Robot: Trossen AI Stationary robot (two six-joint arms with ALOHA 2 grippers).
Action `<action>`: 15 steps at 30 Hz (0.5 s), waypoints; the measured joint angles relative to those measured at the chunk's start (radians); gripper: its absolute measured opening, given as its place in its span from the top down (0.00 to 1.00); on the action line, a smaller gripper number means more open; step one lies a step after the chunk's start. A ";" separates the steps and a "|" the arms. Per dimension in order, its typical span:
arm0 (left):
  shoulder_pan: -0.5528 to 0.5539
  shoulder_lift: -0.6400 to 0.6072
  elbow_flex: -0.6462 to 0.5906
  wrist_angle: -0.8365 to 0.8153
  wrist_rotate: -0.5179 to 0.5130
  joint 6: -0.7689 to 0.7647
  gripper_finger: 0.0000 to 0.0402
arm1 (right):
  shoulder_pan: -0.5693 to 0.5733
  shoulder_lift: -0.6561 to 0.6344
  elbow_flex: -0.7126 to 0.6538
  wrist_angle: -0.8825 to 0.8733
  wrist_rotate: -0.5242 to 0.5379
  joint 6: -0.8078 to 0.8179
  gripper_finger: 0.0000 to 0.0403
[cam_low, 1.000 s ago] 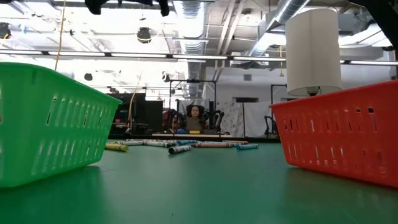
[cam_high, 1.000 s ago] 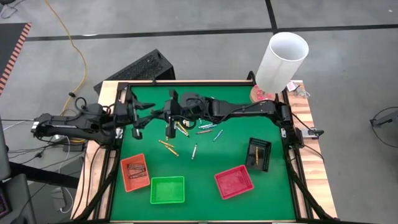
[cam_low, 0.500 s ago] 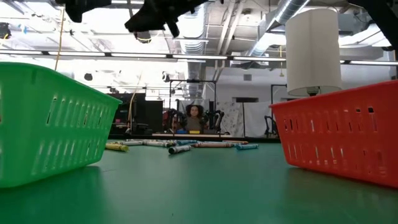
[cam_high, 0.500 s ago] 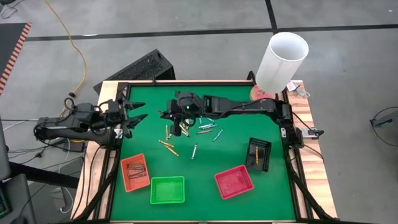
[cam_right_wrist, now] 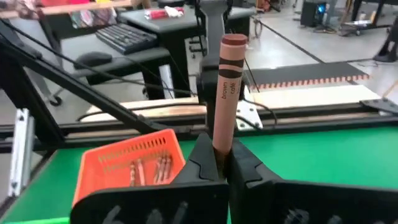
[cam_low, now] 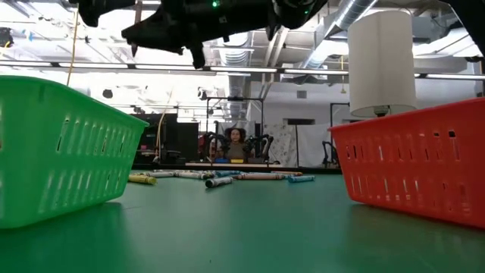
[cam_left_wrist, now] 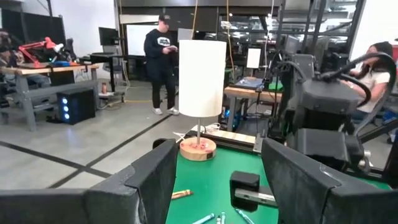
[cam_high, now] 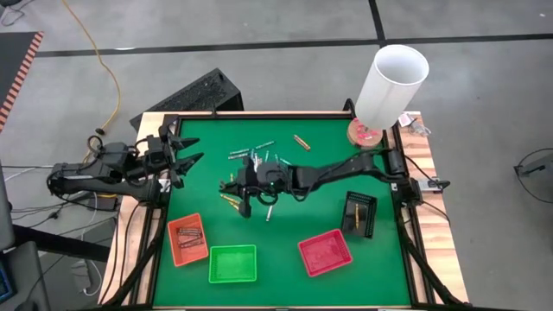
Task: Sort crayons
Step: Put the brown crayon into the orange bin
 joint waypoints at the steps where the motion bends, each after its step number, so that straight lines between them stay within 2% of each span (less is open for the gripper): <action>1: 0.000 0.000 0.000 0.000 0.000 -0.001 0.44 | 0.006 0.015 0.001 0.013 0.018 0.000 1.00; 4: 0.000 0.000 0.000 0.000 -0.001 -0.002 0.44 | 0.024 0.073 0.021 0.085 0.024 0.000 1.00; 8: 0.000 0.000 0.000 0.000 -0.007 -0.003 0.44 | 0.046 0.208 0.141 0.069 -0.013 0.000 1.00; 13: 0.000 0.000 0.000 0.000 -0.008 -0.003 0.44 | 0.047 0.372 0.392 0.027 -0.116 -0.005 1.00; 15: 0.000 0.000 0.000 -0.001 -0.008 -0.003 0.44 | 0.045 0.439 0.507 -0.043 -0.153 -0.009 1.00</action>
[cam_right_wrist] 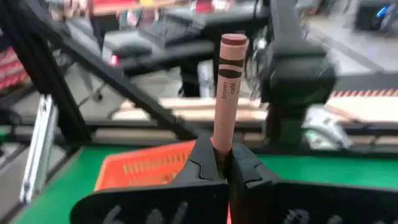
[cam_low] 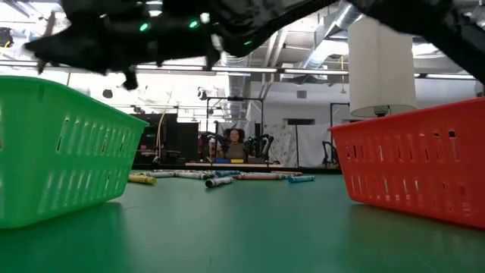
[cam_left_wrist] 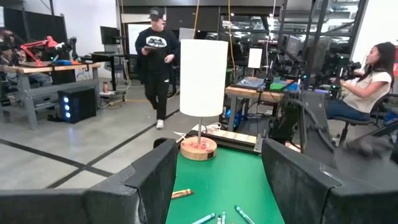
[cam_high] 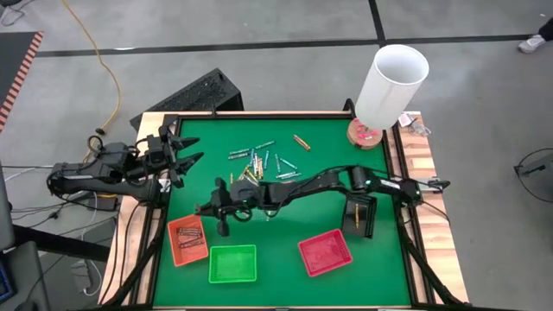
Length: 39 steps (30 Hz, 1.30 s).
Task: Sort crayons
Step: Put the brown crayon into the orange bin
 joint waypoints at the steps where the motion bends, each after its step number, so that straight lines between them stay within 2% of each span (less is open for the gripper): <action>1: 0.000 0.000 0.000 -0.001 0.000 0.000 0.44 | -0.001 0.040 0.062 -0.029 -0.020 -0.007 1.00; 5: 0.000 0.000 0.000 -0.004 0.000 0.000 0.44 | 0.002 0.171 0.287 -0.150 -0.056 -0.048 1.00; 6: 0.000 0.000 0.000 -0.005 0.000 0.000 0.44 | 0.003 0.187 0.304 -0.145 -0.060 -0.059 1.00; 8: 0.000 -0.001 0.000 -0.014 0.000 0.000 0.44 | 0.002 0.187 0.266 -0.056 -0.087 -0.067 1.00; 10: 0.000 0.000 0.000 -0.022 0.000 0.000 0.44 | 0.002 0.202 0.259 -0.040 -0.095 -0.055 1.00; 29: 0.000 0.000 0.000 -0.046 -0.005 0.015 0.44 | 0.006 0.301 0.260 0.017 -0.142 -0.071 1.00; 33: 0.000 0.000 0.000 -0.046 -0.005 0.015 0.44 | 0.005 0.302 0.260 0.022 -0.135 -0.091 0.95; 39: 0.000 0.000 0.000 -0.047 -0.005 0.026 0.44 | 0.006 0.302 0.273 0.022 -0.135 -0.095 0.80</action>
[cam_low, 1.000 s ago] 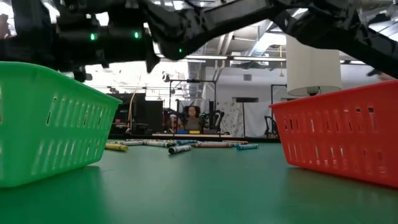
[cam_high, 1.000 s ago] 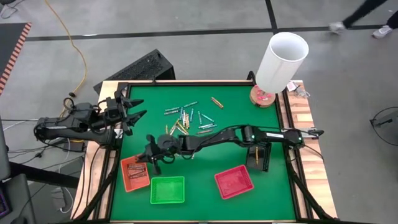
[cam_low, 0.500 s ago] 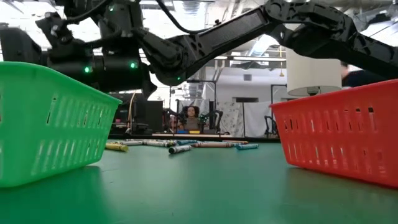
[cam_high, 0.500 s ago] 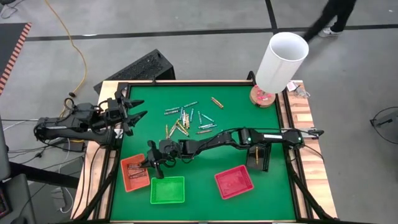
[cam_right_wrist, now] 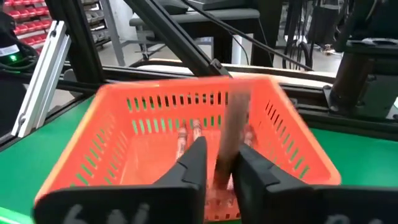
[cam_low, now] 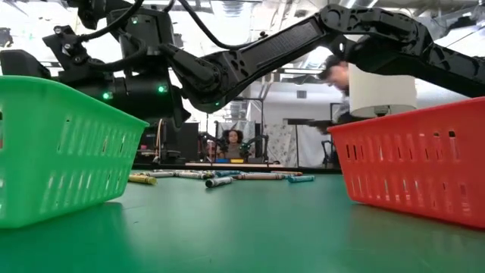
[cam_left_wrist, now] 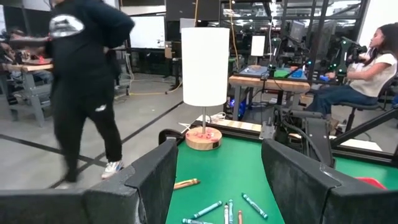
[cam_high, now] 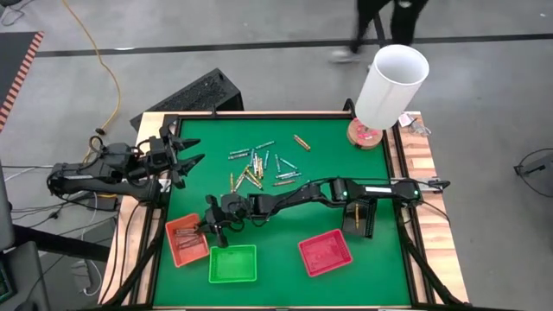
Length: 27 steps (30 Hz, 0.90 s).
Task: Sort crayons
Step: Put the brown crayon into the orange bin
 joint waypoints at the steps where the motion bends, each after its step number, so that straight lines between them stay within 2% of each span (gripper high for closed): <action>1: 0.000 0.000 0.000 0.000 0.000 0.000 0.44 | 0.000 0.000 0.006 -0.008 0.000 -0.002 0.78; 10: 0.000 0.000 0.000 0.000 0.000 -0.005 0.44 | -0.001 -0.005 0.025 -0.018 -0.001 -0.013 0.64; 15: 0.000 0.000 0.000 -0.027 0.000 -0.009 0.44 | -0.004 -0.089 0.024 -0.192 0.023 -0.146 0.62; 18: 0.000 0.000 0.000 -0.059 -0.018 -0.025 0.44 | -0.005 -0.191 0.025 -0.374 0.134 -0.231 0.63; 21: 0.000 0.000 0.000 -0.096 -0.043 -0.044 0.44 | -0.008 -0.291 0.027 -0.579 0.332 -0.270 0.64; 24: 0.000 0.000 0.000 -0.134 -0.061 -0.069 0.44 | -0.016 -0.364 0.026 -0.793 0.513 -0.265 0.65; 27: 0.000 0.000 0.000 -0.164 -0.073 -0.103 0.44 | -0.028 -0.432 0.025 -1.023 0.610 -0.221 0.66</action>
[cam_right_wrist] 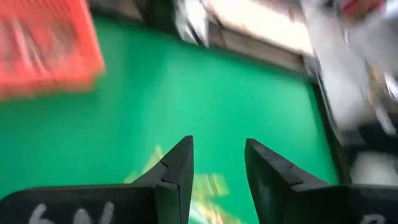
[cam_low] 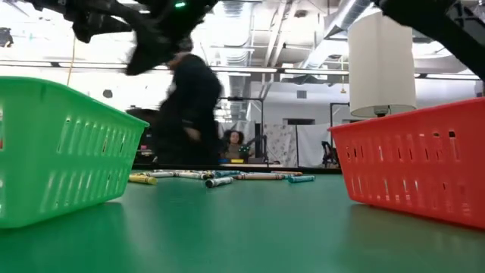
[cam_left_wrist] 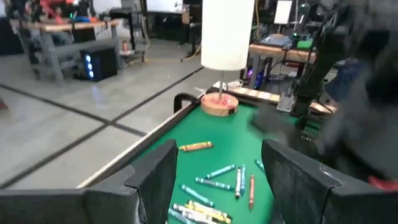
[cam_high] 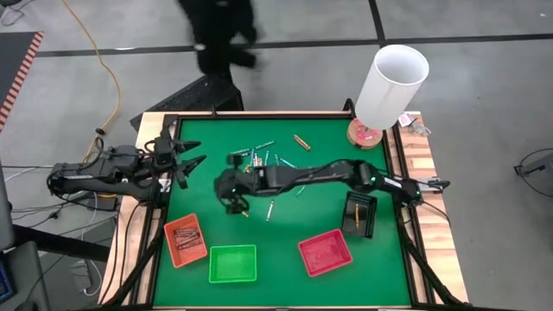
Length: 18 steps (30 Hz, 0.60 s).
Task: Sort crayons
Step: Put the brown crayon into the orange bin
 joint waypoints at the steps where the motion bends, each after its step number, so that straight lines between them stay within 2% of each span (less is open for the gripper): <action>1: 0.000 0.002 0.000 -0.011 0.000 -0.018 0.44 | -0.006 -0.025 -0.001 -0.083 0.011 0.022 0.66; 5: 0.000 0.048 -0.002 -0.022 0.009 -0.063 0.44 | -0.014 -0.132 0.000 -0.338 0.018 0.110 0.67; 8: 0.001 0.126 -0.031 0.051 0.029 -0.059 0.44 | -0.004 -0.209 0.000 -0.437 0.034 0.149 0.67; 15: 0.049 0.439 -0.052 0.313 0.145 0.016 0.44 | 0.011 -0.362 0.000 -0.600 0.150 0.244 0.67; 18: 0.090 0.565 -0.036 0.413 0.248 0.015 0.44 | 0.014 -0.405 0.000 -0.669 0.174 0.300 0.67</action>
